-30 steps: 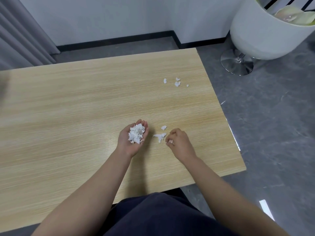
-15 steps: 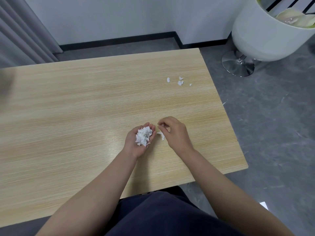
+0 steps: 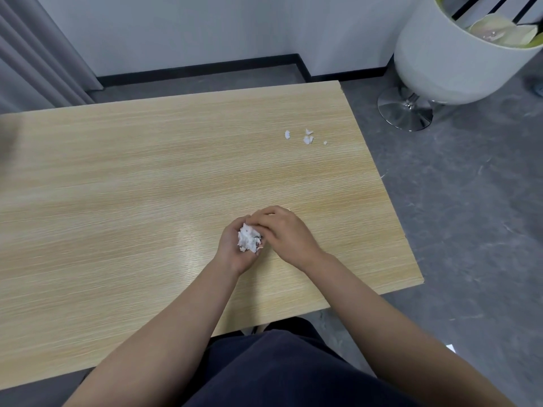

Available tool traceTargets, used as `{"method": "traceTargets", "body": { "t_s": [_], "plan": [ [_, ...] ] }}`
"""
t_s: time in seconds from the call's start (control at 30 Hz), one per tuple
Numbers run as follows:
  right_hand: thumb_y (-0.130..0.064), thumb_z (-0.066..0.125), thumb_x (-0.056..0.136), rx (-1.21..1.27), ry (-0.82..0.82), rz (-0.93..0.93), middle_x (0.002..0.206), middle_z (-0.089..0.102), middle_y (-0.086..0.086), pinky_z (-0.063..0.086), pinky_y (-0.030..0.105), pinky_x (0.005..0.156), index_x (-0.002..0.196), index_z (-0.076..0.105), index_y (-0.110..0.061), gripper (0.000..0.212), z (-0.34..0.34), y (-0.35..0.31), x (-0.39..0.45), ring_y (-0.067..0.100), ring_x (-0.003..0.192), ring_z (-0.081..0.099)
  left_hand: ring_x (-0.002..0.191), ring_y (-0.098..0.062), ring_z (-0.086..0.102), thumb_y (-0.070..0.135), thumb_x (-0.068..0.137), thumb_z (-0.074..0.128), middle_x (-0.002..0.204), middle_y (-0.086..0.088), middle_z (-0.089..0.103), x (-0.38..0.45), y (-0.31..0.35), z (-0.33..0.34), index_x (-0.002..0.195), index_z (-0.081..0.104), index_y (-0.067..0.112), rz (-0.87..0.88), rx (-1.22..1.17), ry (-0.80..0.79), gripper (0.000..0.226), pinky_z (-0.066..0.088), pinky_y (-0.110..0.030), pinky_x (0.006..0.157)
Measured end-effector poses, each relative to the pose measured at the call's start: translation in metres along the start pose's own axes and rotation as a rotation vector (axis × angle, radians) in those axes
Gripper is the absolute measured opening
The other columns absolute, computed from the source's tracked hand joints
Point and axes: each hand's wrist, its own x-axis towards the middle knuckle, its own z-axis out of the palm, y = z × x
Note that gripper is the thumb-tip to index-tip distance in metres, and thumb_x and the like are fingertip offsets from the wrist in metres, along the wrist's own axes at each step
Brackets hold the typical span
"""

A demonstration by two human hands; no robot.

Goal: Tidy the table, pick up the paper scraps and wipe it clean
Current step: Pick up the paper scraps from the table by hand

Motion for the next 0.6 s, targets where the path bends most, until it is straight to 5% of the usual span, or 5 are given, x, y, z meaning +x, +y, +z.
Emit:
{"method": "traceTargets", "body": {
  "t_s": [0.2,0.4,0.6],
  "plan": [
    [-0.007,0.055,0.089,-0.107,0.038,-0.049,0.118,0.059,0.007,0.041,0.03,0.097,0.107,0.071,-0.017,0.025,0.014,0.002,-0.003,0.022,0.111,0.052,0.059,-0.02,0.07,0.018,0.096,0.035,0.068,-0.013,0.07,-0.006,-0.003,0.013,0.065,0.07,-0.004,0.006,0.038,-0.049,0.051,0.055,-0.022,0.051],
    [-0.014,0.053,0.094,0.125,0.053,0.048,0.121,0.056,-0.001,0.034,0.009,0.091,0.111,0.069,-0.025,0.026,0.001,-0.003,-0.004,0.004,0.109,0.051,0.051,-0.019,0.065,0.009,0.076,0.046,0.059,-0.01,0.063,-0.007,-0.001,0.01,0.071,0.06,-0.003,-0.02,-0.047,-0.007,0.018,0.052,-0.02,0.046],
    [-0.007,0.061,0.088,0.214,0.141,0.005,0.096,0.066,-0.005,0.036,0.011,0.088,0.1,0.072,-0.017,0.019,-0.004,-0.004,-0.003,0.005,0.099,0.05,0.045,-0.019,0.063,0.005,0.074,0.046,0.052,-0.011,0.06,-0.013,-0.002,0.017,0.053,0.062,-0.008,-0.003,-0.075,-0.075,0.029,0.049,-0.023,0.039]
  ]
}}
